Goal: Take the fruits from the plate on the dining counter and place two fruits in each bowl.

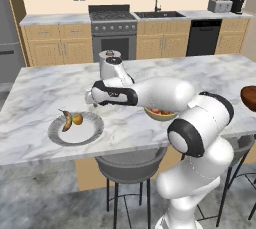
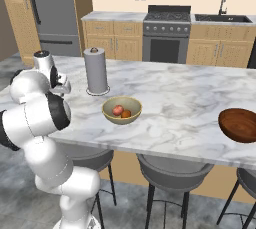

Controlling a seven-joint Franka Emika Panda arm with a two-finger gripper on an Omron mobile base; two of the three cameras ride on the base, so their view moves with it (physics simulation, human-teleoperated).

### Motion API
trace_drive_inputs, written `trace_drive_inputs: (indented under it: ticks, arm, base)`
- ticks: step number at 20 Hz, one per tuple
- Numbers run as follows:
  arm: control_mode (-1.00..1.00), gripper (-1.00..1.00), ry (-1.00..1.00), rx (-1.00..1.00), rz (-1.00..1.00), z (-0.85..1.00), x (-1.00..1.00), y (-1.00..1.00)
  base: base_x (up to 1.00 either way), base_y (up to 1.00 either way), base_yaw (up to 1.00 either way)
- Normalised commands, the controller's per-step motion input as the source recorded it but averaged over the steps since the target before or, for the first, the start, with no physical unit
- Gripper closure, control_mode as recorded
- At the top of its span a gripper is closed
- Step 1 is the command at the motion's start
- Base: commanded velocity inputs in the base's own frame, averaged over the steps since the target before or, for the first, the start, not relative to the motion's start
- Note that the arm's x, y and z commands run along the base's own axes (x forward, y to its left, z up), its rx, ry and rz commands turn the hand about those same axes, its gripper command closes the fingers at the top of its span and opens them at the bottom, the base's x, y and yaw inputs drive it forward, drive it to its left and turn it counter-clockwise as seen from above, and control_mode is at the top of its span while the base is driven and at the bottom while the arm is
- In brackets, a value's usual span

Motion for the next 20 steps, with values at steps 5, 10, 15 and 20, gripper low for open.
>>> trace_drive_inputs:
  ticks: [5,10,15,20]
  arm:
    - [-1.0,-1.0,0.0,0.0,0.0,-0.23,0.03,0.41]
    - [-1.0,-1.0,0.0,0.0,0.01,-0.2,0.0,0.38]
    - [-1.0,-1.0,0.0,0.0,0.0,-0.26,0.05,0.37]
    - [-1.0,-1.0,0.0,0.0,0.0,-0.25,0.11,0.31]
  base:
    - [0.0,0.0,0.0]
    - [0.0,0.0,0.0]
    - [0.0,0.0,0.0]
    - [0.0,0.0,0.0]
